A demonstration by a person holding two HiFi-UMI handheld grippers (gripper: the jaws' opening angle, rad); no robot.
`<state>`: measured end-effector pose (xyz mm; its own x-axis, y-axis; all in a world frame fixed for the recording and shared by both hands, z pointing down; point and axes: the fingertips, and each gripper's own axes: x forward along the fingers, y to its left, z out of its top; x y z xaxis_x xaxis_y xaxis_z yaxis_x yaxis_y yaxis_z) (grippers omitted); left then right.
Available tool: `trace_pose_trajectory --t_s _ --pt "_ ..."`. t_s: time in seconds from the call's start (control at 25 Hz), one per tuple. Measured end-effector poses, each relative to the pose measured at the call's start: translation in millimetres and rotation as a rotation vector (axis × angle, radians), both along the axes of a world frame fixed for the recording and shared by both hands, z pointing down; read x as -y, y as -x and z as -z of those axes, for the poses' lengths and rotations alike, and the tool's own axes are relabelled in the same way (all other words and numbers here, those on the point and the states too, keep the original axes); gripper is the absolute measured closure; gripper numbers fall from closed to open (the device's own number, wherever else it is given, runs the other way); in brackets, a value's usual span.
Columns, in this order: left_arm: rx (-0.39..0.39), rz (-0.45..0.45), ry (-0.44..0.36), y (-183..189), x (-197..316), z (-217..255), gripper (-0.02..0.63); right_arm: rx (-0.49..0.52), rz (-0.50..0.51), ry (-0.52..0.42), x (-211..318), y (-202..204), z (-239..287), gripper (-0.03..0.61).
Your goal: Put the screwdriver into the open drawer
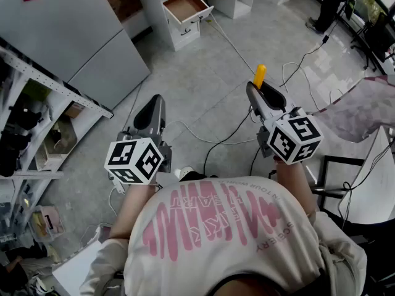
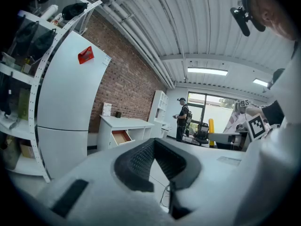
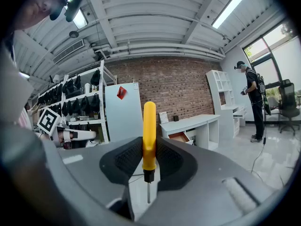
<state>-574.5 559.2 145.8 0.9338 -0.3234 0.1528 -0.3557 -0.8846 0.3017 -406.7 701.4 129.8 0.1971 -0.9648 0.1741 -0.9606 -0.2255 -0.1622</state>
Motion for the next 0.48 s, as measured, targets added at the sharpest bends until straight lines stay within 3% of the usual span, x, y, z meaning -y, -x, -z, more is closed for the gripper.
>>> trace_pose_trajectory --t_s 0.48 --pt "-0.006 0.014 0.027 -3.4 0.7 -8.3 0.614 0.031 0.020 -0.005 3.6 -5.9 -8.9 0.479"
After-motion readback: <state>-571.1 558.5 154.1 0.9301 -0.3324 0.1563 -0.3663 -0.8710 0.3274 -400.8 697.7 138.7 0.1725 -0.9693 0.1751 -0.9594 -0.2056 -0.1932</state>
